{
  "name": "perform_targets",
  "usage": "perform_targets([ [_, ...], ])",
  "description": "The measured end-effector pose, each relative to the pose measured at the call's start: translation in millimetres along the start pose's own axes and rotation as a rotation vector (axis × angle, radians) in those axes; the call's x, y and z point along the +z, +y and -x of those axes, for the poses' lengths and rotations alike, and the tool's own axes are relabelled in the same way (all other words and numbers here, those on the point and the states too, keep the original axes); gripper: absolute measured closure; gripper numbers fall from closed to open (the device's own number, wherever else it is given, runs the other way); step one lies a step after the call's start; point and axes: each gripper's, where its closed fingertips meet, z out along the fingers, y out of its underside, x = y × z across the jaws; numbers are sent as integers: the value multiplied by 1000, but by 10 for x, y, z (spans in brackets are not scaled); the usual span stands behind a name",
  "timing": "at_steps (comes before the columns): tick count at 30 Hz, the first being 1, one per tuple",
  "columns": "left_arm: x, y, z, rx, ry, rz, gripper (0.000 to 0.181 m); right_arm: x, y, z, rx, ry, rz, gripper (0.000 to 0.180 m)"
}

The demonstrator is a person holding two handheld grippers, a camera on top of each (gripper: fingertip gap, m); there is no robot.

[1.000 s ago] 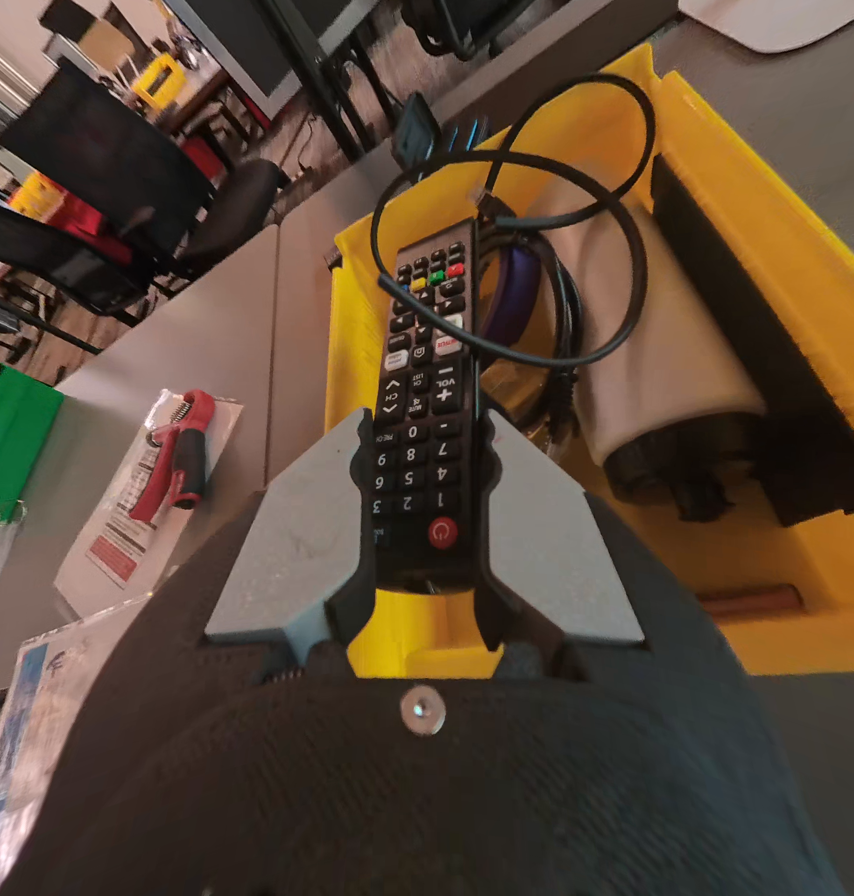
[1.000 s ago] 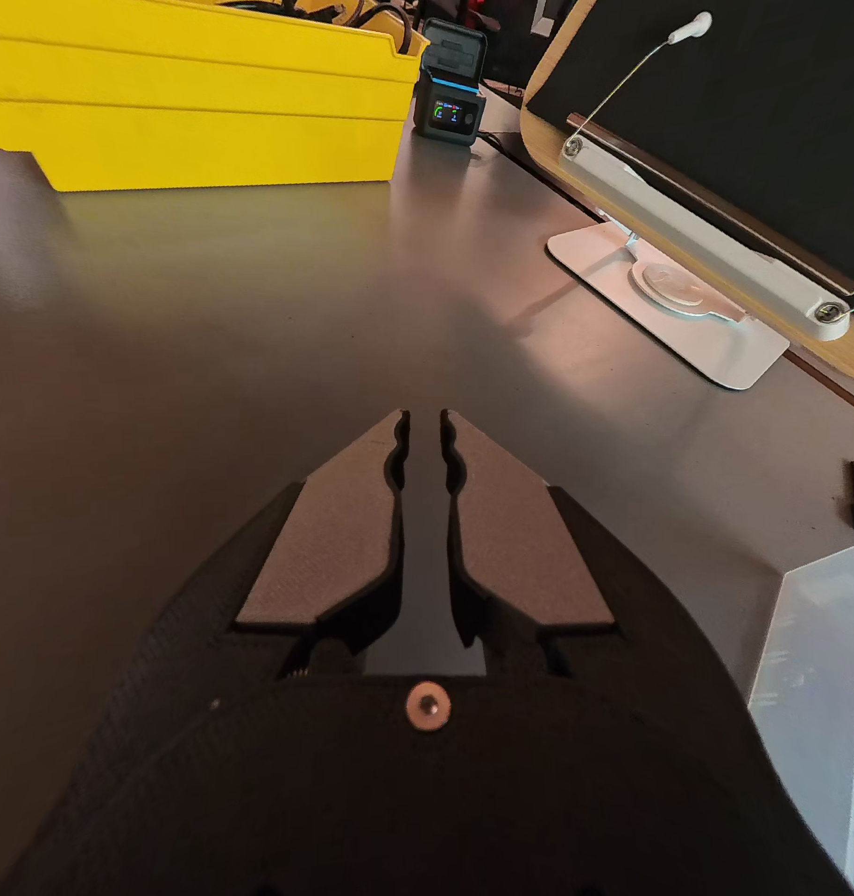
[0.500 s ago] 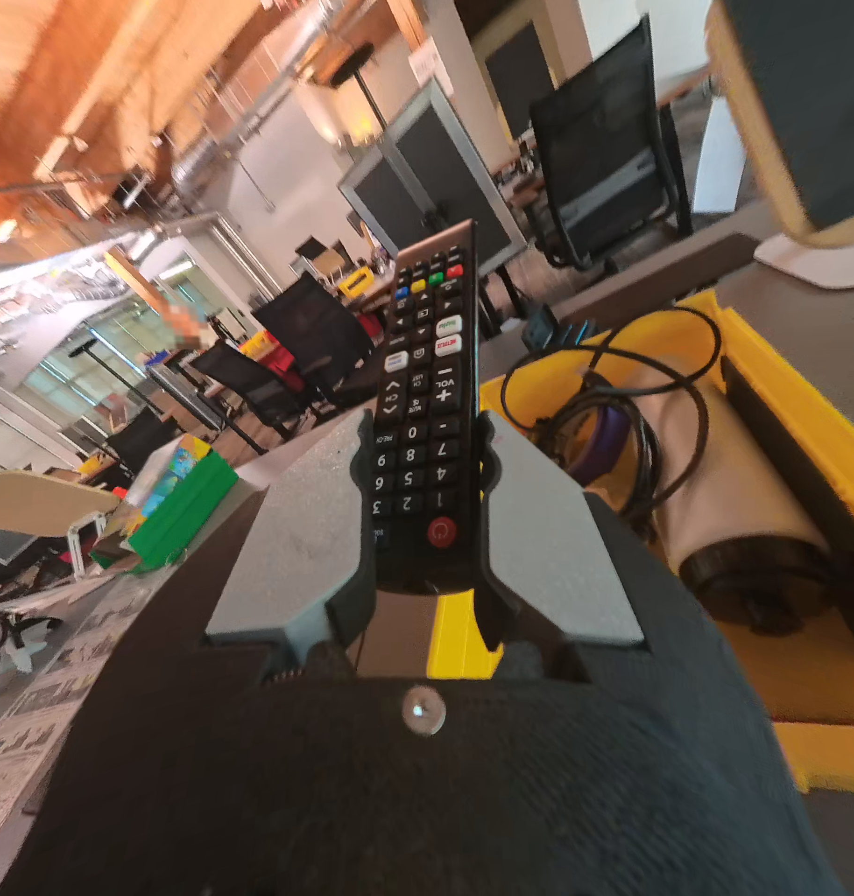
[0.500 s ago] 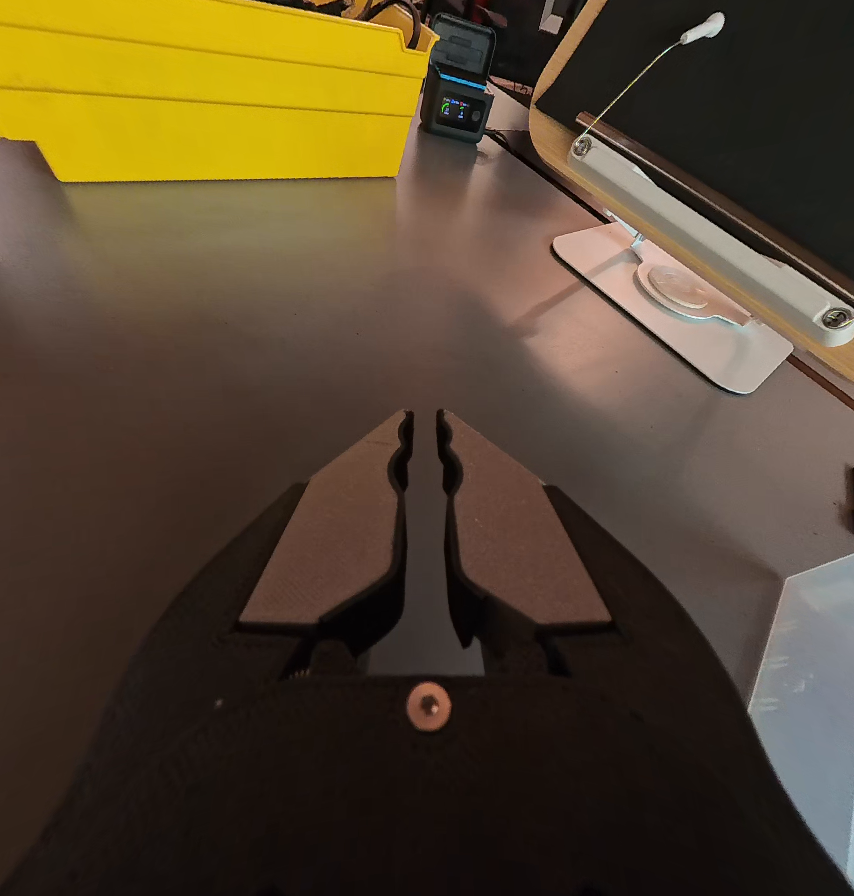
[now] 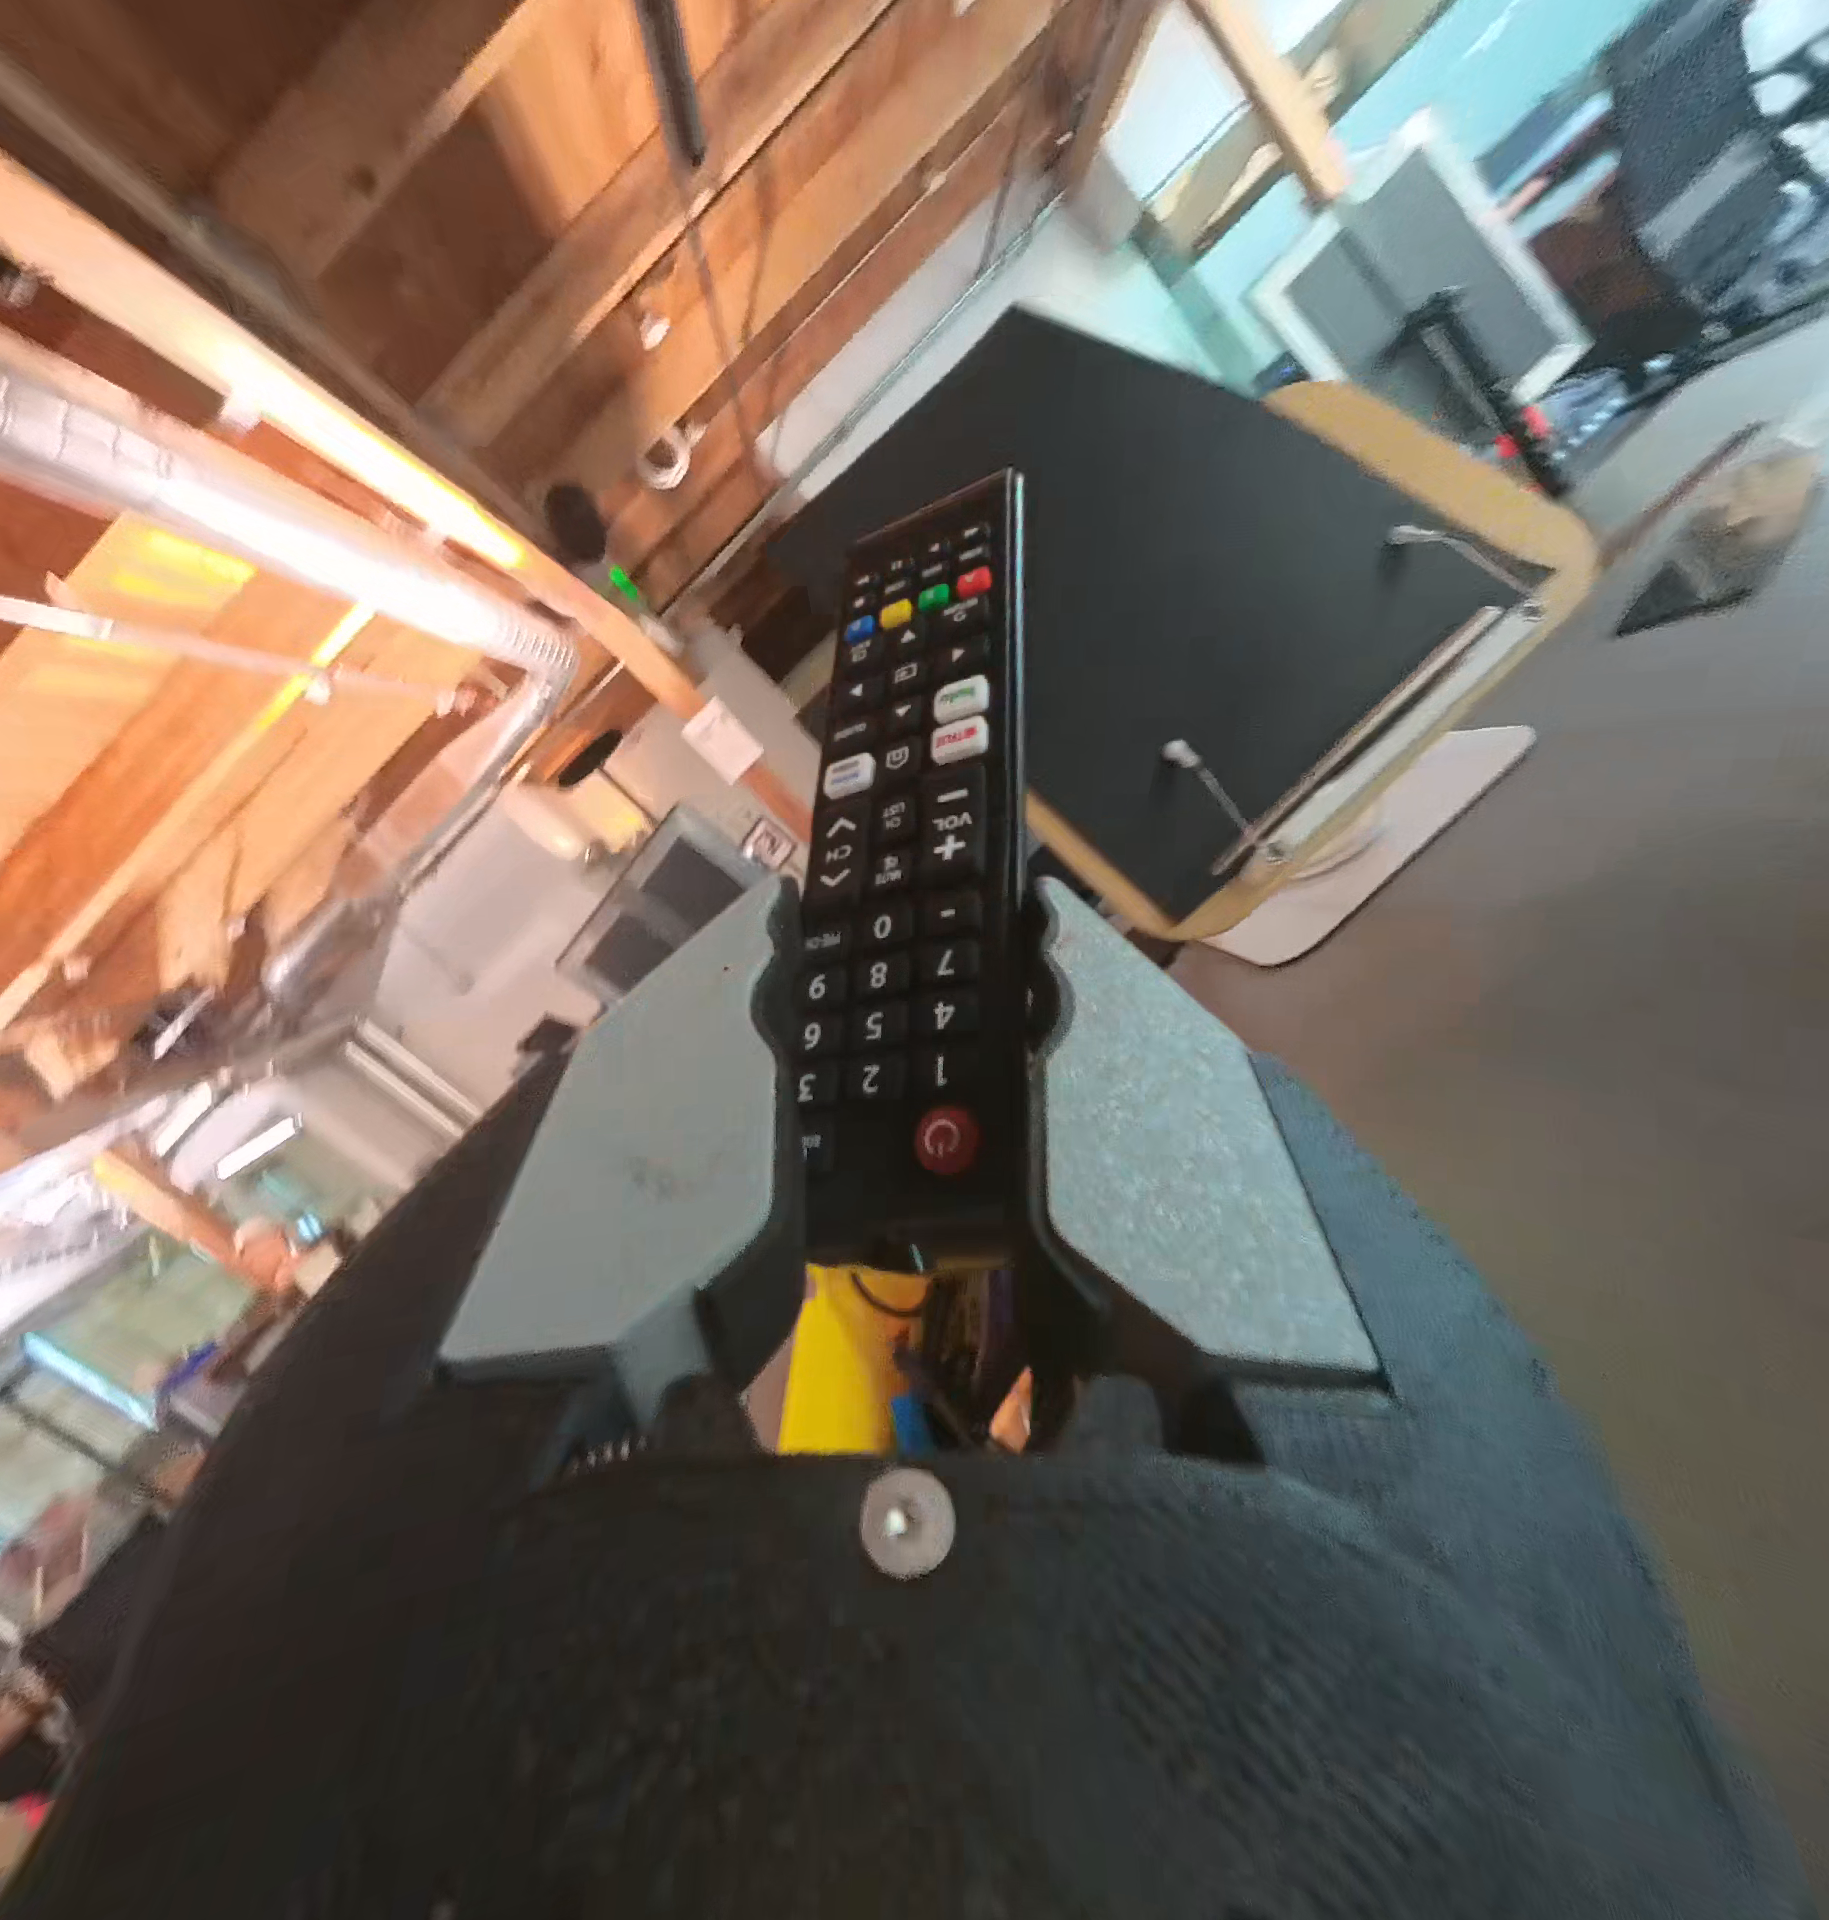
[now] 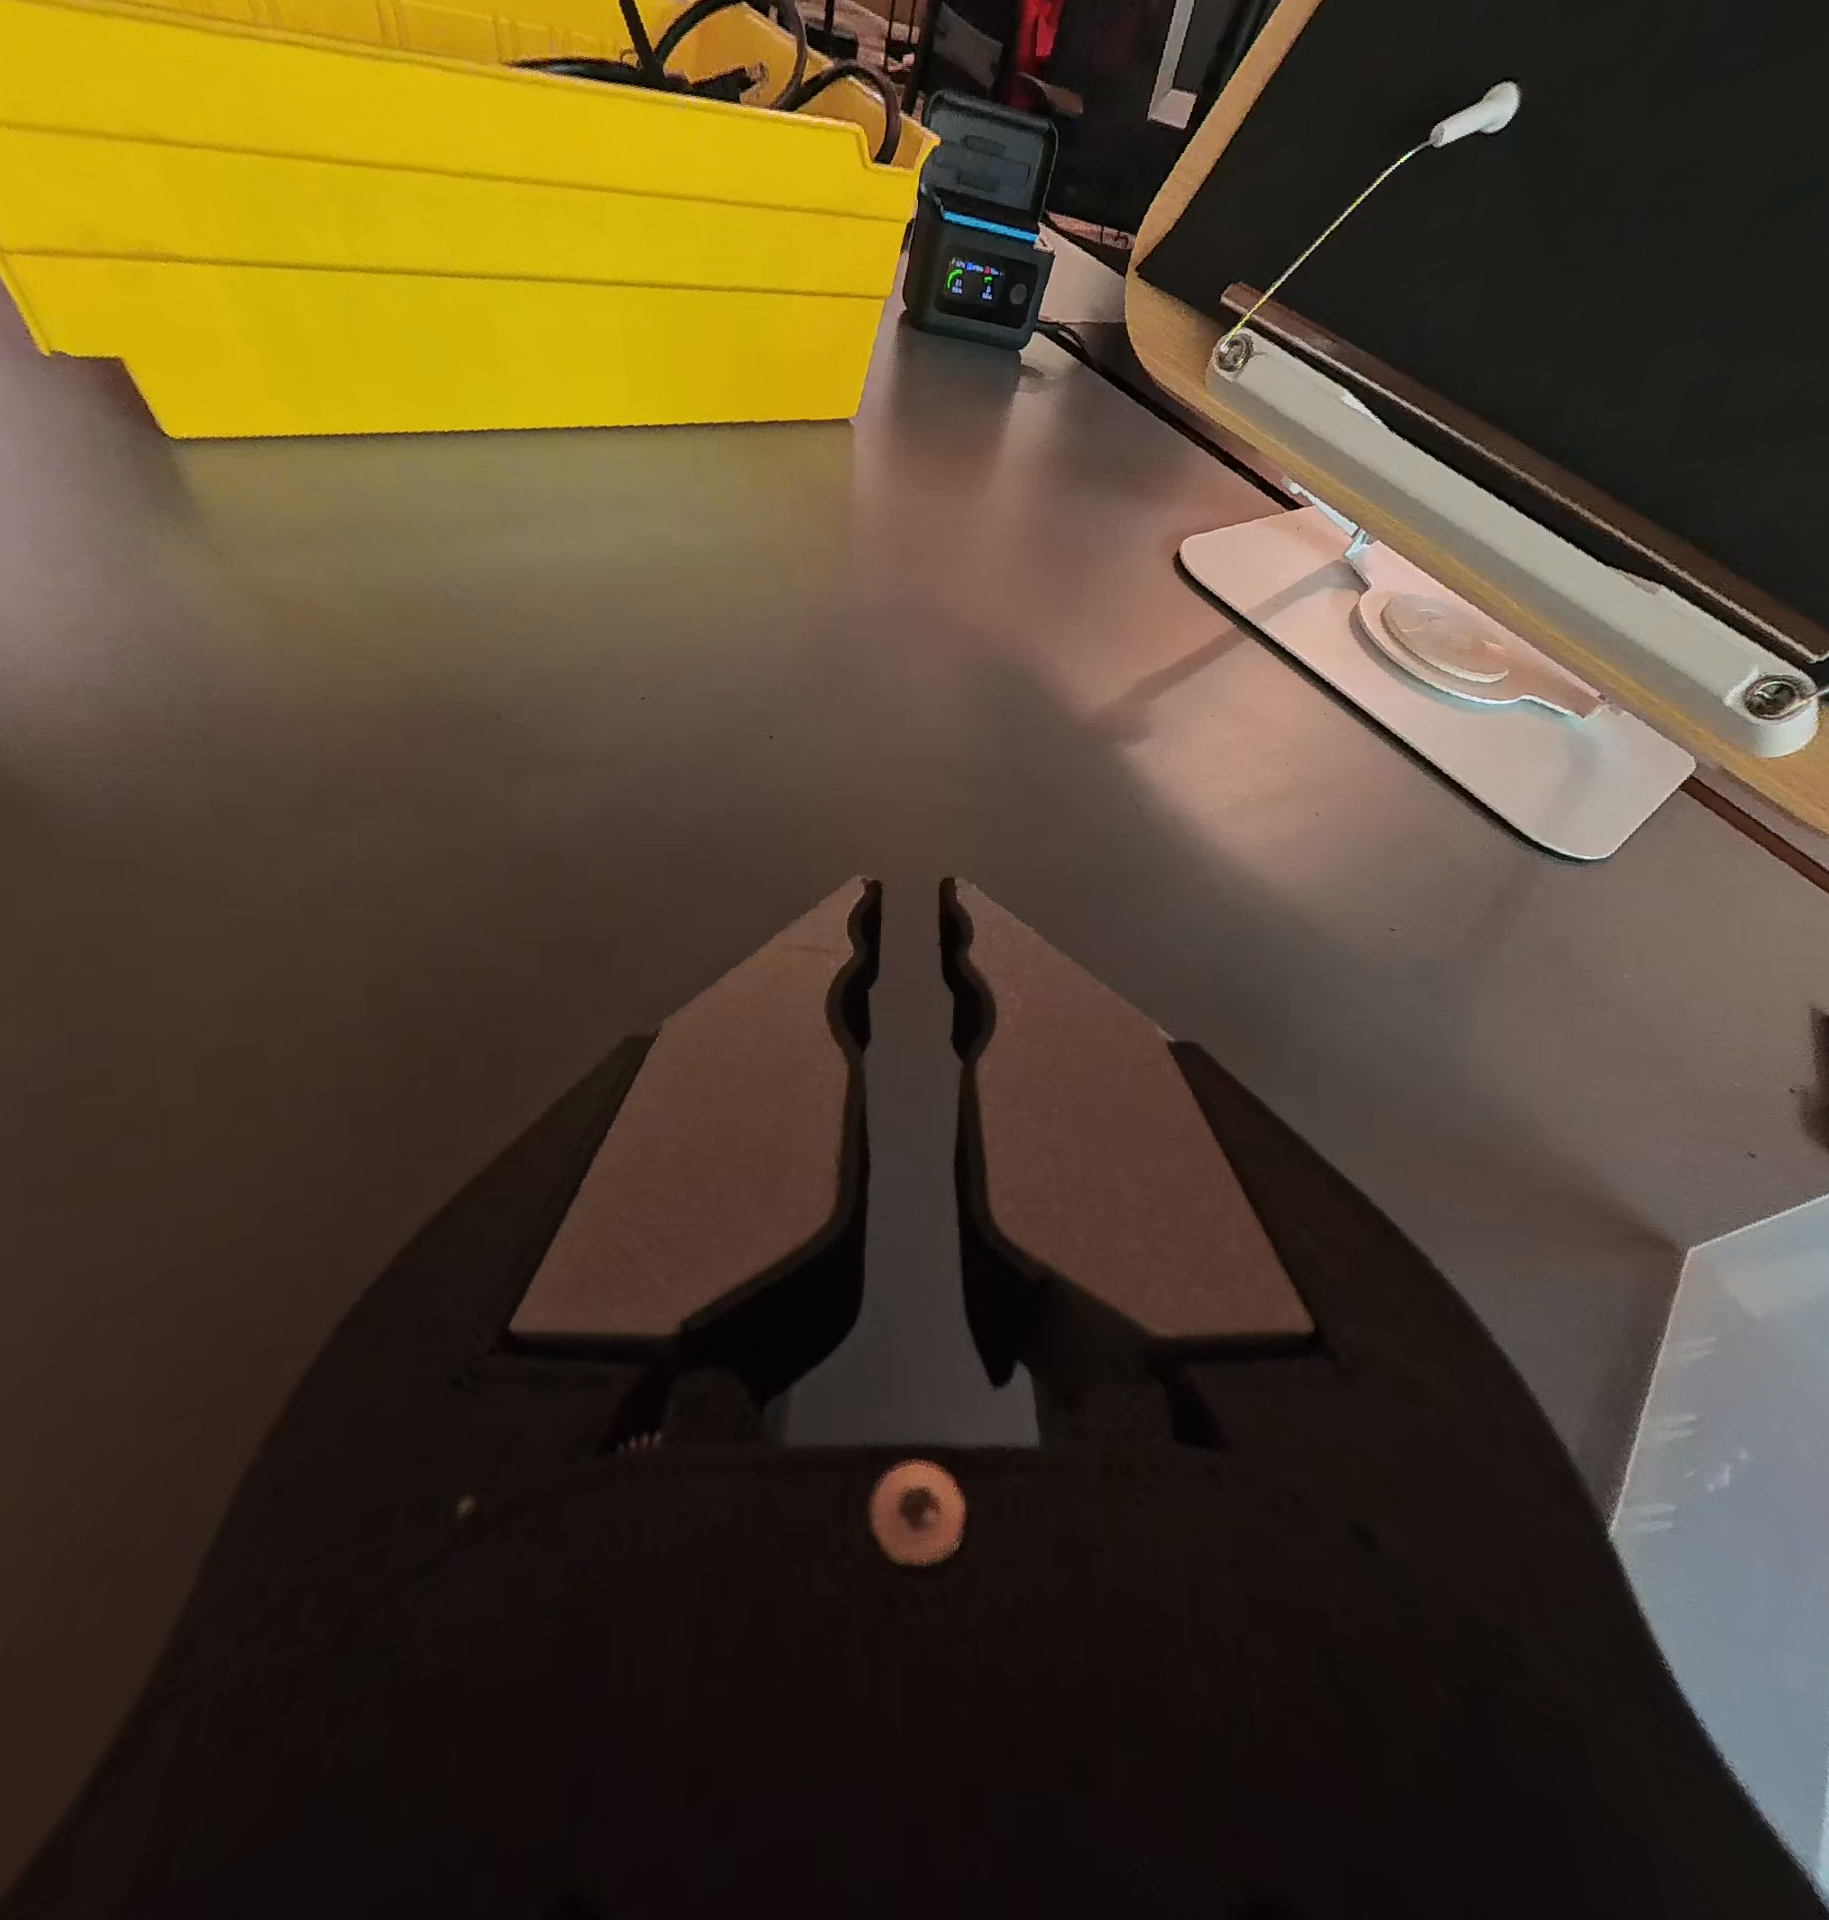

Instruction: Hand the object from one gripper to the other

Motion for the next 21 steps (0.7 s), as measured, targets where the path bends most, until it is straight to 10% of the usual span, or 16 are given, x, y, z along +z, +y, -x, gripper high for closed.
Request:
perform_targets([
  [21,89,-596,-1775,253,262,-202,141,-628,-1469,832,594,-712,-563,107],
])
